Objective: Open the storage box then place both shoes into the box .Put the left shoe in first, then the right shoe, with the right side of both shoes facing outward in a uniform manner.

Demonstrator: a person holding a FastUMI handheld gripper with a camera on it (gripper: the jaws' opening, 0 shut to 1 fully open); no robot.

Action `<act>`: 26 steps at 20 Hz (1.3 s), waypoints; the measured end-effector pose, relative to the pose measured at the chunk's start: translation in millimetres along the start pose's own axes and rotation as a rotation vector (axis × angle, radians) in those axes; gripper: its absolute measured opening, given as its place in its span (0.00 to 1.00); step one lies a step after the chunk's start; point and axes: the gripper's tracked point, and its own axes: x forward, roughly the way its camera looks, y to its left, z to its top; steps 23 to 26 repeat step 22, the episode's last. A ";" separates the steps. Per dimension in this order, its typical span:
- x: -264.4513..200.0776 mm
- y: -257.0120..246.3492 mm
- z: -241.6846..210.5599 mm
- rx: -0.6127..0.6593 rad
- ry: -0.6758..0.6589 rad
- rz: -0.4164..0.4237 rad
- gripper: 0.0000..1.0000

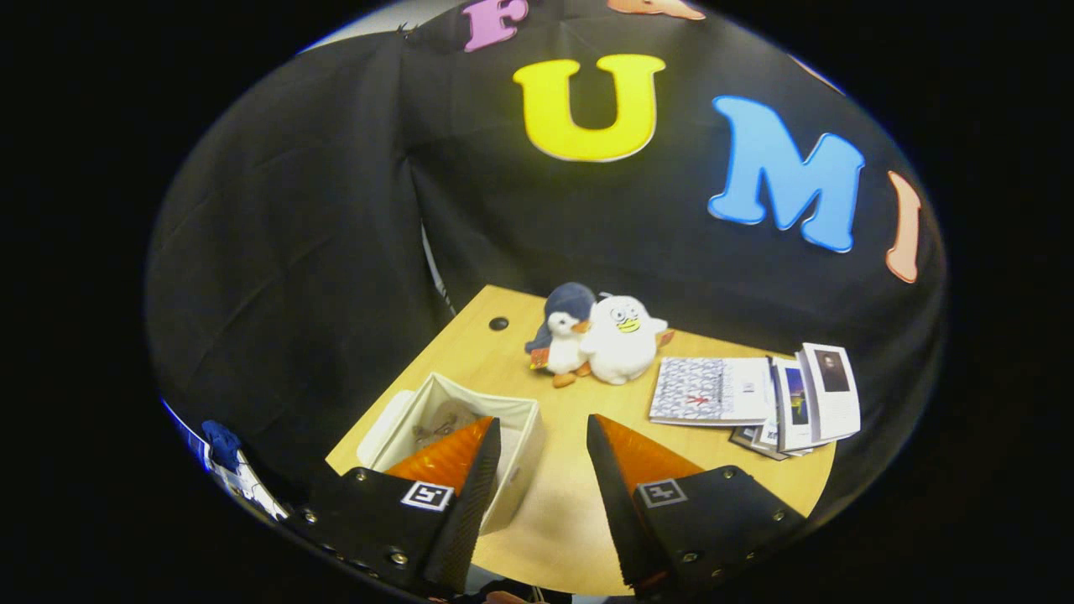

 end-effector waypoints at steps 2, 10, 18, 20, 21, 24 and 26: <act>-30.6 -24.1 19.7 0.006 -0.107 -0.055 0.65; -145.9 -94.4 59.8 0.047 -0.499 -0.239 0.96; -208.1 -139.1 37.5 0.073 -0.622 -0.399 0.97; -211.0 -147.9 41.9 0.084 -0.638 -0.428 0.97; -212.0 -148.9 36.9 0.096 -0.634 -0.425 0.96; -212.3 -151.4 34.9 0.116 -0.632 -0.428 0.96; -212.3 -151.4 34.9 0.116 -0.632 -0.428 0.96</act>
